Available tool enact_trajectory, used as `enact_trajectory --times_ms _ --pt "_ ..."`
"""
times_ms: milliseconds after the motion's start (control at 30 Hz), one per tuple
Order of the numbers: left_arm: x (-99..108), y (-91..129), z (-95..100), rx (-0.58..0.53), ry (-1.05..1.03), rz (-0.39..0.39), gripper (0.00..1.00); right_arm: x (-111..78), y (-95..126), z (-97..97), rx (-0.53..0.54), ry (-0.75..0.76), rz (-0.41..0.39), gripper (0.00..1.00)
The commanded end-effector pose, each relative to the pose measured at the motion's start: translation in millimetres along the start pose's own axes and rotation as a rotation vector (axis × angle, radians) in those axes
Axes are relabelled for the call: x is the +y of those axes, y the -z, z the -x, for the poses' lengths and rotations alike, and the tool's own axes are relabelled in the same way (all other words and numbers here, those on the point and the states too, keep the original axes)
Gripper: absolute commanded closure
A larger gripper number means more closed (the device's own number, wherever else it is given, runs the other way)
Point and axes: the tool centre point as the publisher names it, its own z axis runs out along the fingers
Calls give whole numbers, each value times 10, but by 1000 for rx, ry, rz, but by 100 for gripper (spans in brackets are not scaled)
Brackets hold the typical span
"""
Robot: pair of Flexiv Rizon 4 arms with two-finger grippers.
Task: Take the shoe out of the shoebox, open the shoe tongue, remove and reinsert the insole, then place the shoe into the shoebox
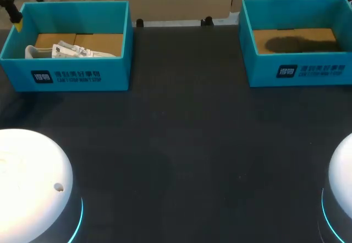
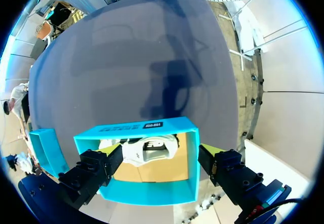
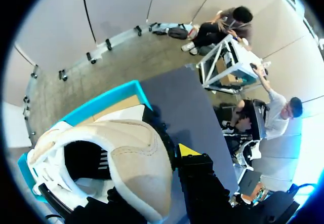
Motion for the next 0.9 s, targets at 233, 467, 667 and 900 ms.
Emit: enact_trajectory --times_ms 233,467,667,900 --pt "-2 1 -1 2 -1 0 0 -1093 323 -42 28 -63 66 100" --pt "-2 1 -1 2 -1 0 0 -1093 323 -42 28 -63 66 100" --pt "-2 1 -1 2 -1 0 0 -1093 323 -42 28 -63 66 100" --pt "-2 1 -1 2 -1 0 0 -1710 321 -275 60 -18 94 100"
